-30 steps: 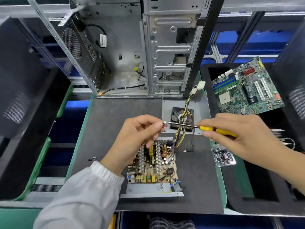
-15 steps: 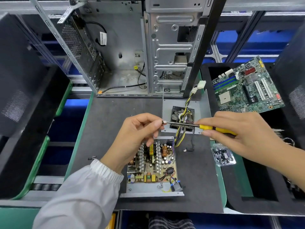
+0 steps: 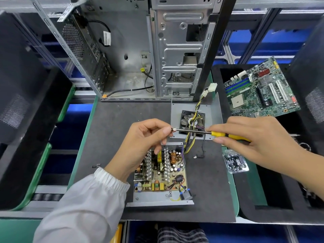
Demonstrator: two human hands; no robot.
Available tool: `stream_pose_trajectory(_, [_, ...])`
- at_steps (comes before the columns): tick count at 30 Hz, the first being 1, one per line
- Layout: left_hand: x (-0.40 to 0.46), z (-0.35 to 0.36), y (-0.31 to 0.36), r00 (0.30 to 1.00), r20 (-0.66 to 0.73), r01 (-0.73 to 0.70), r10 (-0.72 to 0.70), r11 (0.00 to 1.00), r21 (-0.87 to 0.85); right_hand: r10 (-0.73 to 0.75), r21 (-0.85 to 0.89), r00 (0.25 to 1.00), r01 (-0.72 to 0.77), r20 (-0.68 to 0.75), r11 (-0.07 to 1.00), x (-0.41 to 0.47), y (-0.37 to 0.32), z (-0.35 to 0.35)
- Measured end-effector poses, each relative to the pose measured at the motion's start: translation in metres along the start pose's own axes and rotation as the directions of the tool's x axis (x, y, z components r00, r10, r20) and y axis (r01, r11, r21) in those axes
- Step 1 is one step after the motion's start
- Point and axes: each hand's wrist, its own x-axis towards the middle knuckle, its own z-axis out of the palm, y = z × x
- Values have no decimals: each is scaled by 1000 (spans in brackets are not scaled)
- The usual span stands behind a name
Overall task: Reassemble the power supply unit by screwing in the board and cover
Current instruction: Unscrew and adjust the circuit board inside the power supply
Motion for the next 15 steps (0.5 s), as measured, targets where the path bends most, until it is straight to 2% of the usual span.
stream_pose_trajectory(4, [-1,-2,2,1000,-2,-26,27,993,116,-17,-4,1000,17,22,1000,-1,-1,-1])
stream_pose_trajectory(9, [-2,-2,11,990,53,-138,127,929,343,-39,127,998,32,56,991,-1,-4,3])
stream_pose_trajectory(12, [-4,-3,11,995,81,-89,60,902,423,-63,111,996,55,69,992,-1,-4,4])
stream_pose_trajectory(15, [-8,-3,6,997,82,-40,6,909,415,-62,101,996,54,71,993,-5,-5,8])
